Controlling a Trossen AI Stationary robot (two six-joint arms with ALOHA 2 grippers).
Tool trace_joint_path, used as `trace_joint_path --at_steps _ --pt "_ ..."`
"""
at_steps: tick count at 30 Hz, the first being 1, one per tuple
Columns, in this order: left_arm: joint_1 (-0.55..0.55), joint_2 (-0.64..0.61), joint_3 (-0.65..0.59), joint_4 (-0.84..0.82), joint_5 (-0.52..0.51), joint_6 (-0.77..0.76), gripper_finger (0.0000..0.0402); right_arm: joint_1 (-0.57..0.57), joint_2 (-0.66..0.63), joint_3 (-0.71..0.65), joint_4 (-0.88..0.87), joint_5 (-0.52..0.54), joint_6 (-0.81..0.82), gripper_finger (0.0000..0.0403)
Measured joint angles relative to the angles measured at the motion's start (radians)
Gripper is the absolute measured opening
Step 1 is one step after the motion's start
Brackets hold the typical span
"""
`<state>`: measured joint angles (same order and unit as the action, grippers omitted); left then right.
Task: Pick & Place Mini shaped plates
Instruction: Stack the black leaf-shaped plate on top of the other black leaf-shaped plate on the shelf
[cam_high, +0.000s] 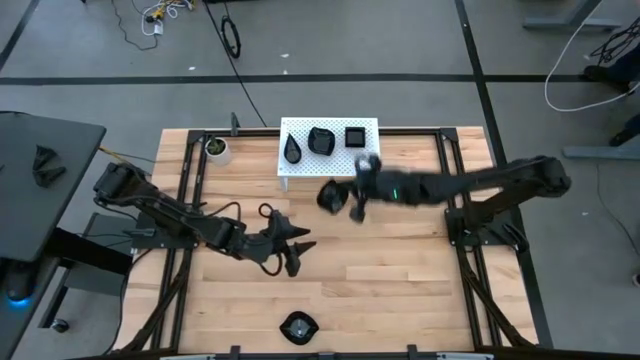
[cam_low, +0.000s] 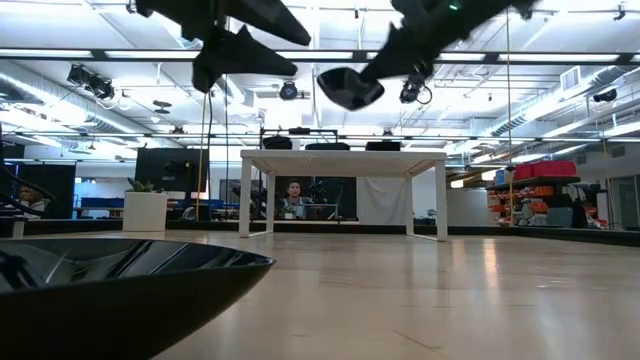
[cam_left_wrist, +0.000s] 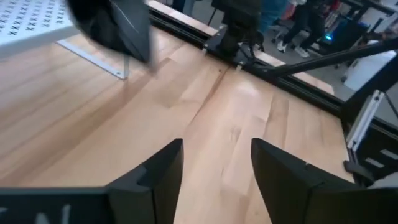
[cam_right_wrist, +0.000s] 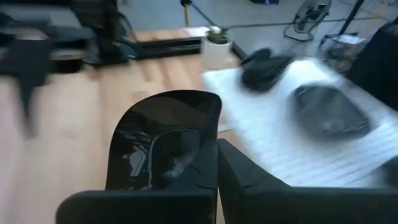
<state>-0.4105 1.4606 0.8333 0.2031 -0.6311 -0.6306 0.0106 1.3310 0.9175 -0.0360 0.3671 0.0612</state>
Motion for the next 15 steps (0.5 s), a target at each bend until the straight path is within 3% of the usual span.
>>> trace_joint_path --at_steps 4,9,15 --pt "-0.020 -0.002 -0.006 -0.002 -0.013 -0.002 0.0198 -0.200 0.061 0.257 -0.212 -0.166 -0.219 0.0001" --pt "-0.048 0.022 -0.007 -0.010 -0.072 -0.012 0.0190 -0.421 0.230 0.533 -0.401 -0.355 -0.432 0.0001" --pt "-0.059 0.038 -0.007 -0.023 -0.090 -0.012 0.0182 -0.557 0.438 0.697 -0.445 -0.520 -0.523 0.0001"
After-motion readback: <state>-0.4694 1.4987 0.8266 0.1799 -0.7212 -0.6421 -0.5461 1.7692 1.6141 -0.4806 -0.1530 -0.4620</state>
